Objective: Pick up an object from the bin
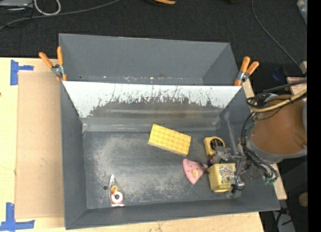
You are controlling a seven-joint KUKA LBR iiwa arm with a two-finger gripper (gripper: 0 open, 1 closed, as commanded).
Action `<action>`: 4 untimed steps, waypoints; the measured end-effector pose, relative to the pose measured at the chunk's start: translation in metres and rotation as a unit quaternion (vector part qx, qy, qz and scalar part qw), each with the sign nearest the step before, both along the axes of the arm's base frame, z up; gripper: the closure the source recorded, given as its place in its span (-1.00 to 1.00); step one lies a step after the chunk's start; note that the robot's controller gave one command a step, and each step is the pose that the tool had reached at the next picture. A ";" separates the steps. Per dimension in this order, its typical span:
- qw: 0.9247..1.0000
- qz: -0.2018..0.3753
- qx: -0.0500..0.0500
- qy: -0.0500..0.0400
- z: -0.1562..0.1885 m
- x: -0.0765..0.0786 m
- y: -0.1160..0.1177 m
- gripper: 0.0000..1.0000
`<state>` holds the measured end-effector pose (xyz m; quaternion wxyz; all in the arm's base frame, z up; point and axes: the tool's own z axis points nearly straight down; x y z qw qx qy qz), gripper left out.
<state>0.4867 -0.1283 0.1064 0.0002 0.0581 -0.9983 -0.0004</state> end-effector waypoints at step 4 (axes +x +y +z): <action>0.923 0.385 0.000 -0.016 -0.031 -0.004 -0.009 1.00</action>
Offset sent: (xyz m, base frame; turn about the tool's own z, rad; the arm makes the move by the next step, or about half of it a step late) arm -0.0096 -0.0211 -0.0064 -0.3419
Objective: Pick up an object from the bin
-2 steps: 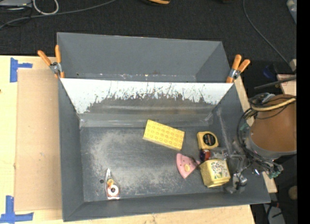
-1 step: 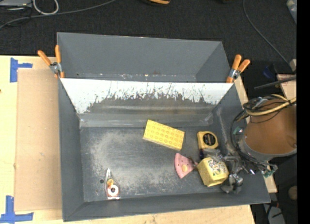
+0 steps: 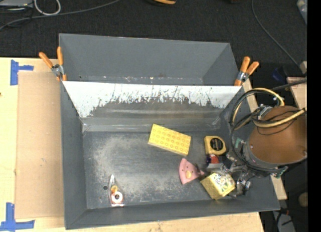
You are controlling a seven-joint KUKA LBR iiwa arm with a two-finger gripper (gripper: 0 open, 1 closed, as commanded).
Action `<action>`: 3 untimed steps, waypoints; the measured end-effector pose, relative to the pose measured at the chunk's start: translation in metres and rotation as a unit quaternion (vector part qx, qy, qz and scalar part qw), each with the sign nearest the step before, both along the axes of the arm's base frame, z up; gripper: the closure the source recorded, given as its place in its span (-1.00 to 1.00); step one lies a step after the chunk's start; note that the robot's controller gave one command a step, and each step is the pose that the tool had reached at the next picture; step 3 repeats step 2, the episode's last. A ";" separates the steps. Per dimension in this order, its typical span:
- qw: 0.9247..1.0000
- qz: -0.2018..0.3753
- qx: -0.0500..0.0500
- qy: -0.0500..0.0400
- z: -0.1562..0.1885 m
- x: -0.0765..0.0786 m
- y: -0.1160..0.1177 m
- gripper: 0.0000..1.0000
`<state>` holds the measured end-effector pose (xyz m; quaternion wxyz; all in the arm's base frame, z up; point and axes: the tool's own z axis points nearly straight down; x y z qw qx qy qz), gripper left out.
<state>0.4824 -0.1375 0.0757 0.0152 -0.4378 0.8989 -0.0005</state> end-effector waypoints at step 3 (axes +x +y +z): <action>1.000 0.002 -0.001 0.010 0.020 -0.006 -0.001 1.00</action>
Offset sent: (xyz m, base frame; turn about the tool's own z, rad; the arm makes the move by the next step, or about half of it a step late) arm 0.0002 0.0001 0.1214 -0.0006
